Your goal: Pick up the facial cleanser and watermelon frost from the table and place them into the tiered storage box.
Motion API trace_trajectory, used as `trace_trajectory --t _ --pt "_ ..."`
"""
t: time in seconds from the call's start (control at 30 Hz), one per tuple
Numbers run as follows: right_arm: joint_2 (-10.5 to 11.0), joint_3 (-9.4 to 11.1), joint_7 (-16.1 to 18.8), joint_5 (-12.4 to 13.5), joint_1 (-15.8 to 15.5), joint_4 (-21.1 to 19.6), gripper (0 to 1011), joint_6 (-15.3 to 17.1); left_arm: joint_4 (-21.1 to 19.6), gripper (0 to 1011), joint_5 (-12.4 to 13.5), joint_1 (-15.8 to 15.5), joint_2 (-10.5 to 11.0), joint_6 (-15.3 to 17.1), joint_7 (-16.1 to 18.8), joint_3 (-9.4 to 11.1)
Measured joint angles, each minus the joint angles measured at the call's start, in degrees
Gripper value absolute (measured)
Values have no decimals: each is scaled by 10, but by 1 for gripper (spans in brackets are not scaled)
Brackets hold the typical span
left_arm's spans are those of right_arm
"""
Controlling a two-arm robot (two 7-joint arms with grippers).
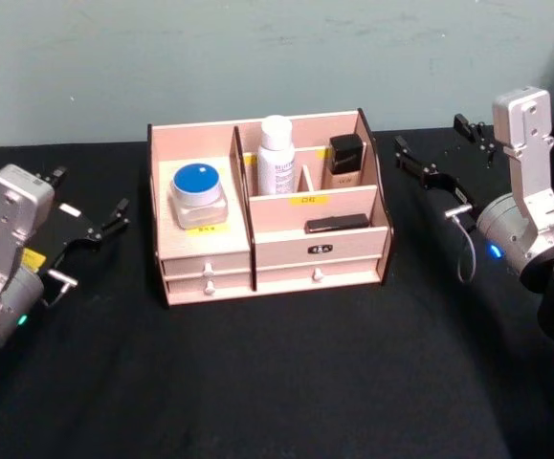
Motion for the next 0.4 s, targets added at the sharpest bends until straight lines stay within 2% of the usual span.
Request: trace_trajectory --t 0.4 --pt "1 0 0 0 -1 -1 1002 0 0 1010 0 0 0 0 0 0"
